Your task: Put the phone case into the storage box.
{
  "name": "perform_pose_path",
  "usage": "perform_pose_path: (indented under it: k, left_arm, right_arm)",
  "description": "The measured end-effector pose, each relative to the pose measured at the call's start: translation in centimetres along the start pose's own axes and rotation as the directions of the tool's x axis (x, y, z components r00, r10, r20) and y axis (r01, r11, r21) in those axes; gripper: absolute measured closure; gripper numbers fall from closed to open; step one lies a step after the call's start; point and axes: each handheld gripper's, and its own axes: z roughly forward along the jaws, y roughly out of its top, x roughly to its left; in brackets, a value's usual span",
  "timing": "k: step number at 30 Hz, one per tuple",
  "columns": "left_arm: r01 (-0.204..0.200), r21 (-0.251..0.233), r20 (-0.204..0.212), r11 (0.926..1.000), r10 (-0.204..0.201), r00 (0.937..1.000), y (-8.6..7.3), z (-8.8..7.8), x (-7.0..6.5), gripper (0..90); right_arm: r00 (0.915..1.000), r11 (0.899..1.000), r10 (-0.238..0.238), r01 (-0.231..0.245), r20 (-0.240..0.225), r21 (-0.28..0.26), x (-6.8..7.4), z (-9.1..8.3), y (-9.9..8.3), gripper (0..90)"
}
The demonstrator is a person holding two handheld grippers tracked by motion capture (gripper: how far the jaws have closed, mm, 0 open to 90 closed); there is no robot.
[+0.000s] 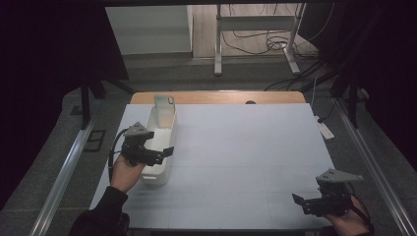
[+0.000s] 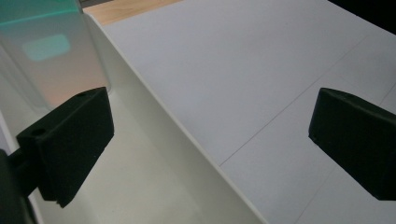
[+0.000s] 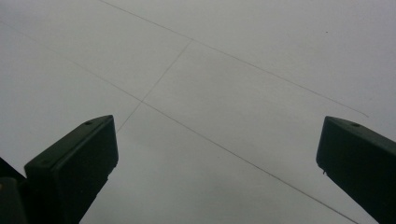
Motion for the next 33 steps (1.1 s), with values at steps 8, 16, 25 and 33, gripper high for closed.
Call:
perform_pose_path:
  k: [8, 16, 25, 33]
  left_arm:
    - [0.004, -0.004, 0.003, 1.0, -0.004, 1.0, -0.6, -0.8, -0.5, 0.7]
    - [0.007, -0.004, 0.003, 1.0, -0.007, 1.0, -1.5, -1.6, -1.1, 0.8]
    - [0.017, -0.012, 0.001, 0.9998, -0.016, 0.9999, -2.3, -2.7, -1.6, 0.8]
    - [0.02, -0.013, -0.006, 0.9997, -0.021, 0.9998, -2.9, -3.5, -1.9, 0.8]
  right_arm:
    - [1.0, 1.0, 0.009, -0.009, -0.003, -0.004, -0.1, 0.0, 0.0, 0.0]
    - [1.0, 1.0, 0.009, -0.009, -0.003, -0.005, -0.1, 0.0, 0.0, 0.0]
    - [1.0, 1.0, 0.006, -0.006, -0.004, -0.005, -0.1, 0.0, 0.0, 0.0]
    - [1.0, 1.0, 0.006, -0.006, -0.003, -0.005, -0.1, 0.0, 0.0, 0.0]
